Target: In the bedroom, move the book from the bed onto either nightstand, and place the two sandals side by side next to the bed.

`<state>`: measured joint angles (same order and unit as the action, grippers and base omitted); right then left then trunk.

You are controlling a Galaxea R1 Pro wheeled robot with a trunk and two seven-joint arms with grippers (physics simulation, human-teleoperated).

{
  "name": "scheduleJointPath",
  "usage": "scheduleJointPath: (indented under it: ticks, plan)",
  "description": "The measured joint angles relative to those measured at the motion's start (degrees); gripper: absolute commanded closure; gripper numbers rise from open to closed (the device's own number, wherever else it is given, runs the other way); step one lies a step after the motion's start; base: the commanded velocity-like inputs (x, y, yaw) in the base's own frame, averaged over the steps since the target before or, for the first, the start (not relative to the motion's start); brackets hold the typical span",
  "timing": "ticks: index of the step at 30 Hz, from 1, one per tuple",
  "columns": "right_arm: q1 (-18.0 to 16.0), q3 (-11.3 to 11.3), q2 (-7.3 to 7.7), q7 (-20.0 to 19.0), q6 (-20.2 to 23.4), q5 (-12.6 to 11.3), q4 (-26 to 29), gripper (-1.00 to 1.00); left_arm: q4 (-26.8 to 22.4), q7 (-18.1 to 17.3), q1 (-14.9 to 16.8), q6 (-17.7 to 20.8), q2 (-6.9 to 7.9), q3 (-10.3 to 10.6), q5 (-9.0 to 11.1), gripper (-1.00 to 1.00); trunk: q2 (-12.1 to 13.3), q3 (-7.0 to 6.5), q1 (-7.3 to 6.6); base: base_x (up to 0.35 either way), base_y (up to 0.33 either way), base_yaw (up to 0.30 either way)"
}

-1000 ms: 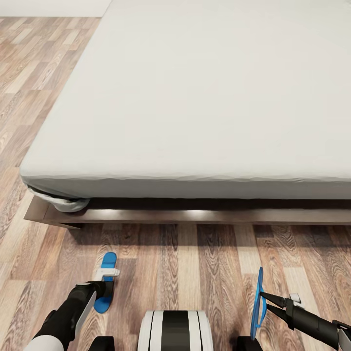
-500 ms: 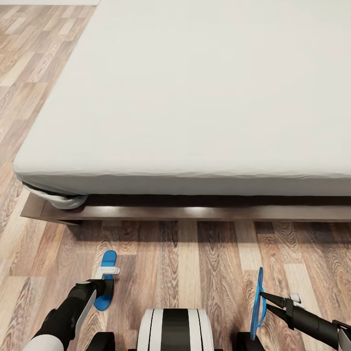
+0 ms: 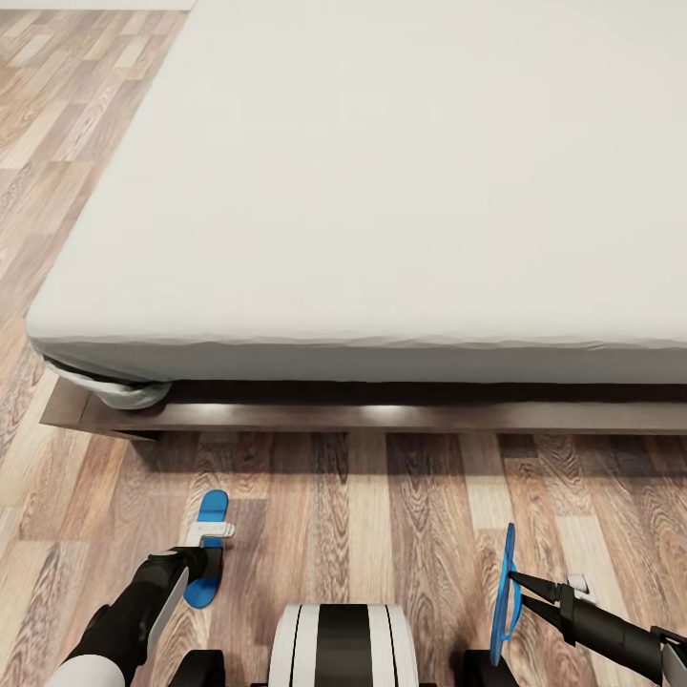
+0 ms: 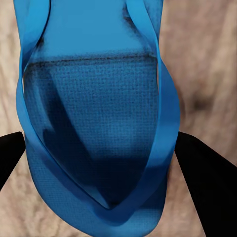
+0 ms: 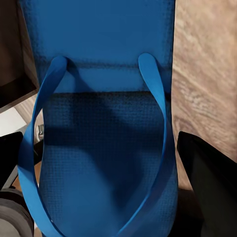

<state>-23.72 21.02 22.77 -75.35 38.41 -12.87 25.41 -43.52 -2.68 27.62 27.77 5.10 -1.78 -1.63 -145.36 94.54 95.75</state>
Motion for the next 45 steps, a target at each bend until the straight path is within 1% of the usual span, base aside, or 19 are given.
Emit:
scheduleJointPath:
  ticks: [3, 12, 14, 41, 42, 45]
  plan:
    - [0.0, 0.0, 0.00, 0.0, 0.0, 0.0, 0.0, 1.00, 0.8, 0.0, 0.0, 0.0, 0.01, 0.0, -0.1, 1.00, 0.0, -0.67, -0.06, 0.000, 0.000, 0.000]
    - [0.0, 0.0, 0.00, 0.0, 0.0, 0.0, 0.0, 1.00, 0.8, 0.0, 0.0, 0.0, 0.01, 0.0, -0.1, 1.00, 0.0, -0.67, -0.06, 0.000, 0.000, 0.000]
    - [0.0, 0.0, 0.00, 0.0, 0.0, 0.0, 0.0, 1.00, 0.9, 0.1, 0.0, 0.0, 0.02, 0.0, -0.1, 1.00, 0.1, -1.11, -0.10, 0.000, 0.000, 0.000]
    - [0.0, 0.0, 0.00, 0.0, 0.0, 0.0, 0.0, 1.00, 0.8, 0.1, 0.0, 0.0, 0.02, 0.0, -0.1, 1.00, 0.1, -1.11, -0.10, 0.000, 0.000, 0.000]
    - [0.0, 0.0, 0.00, 0.0, 0.0, 0.0, 0.0, 1.00, 0.9, 0.1, 0.0, 0.0, 0.02, 0.0, -0.1, -1.00, 0.1, -1.11, -0.10, 0.000, 0.000, 0.000]
    - [0.0, 0.0, 0.00, 0.0, 0.0, 0.0, 0.0, 1.00, 0.9, 0.1, 0.0, 0.0, 0.02, 0.0, -0.1, -1.00, 0.1, -1.11, -0.10, 0.000, 0.000, 0.000]
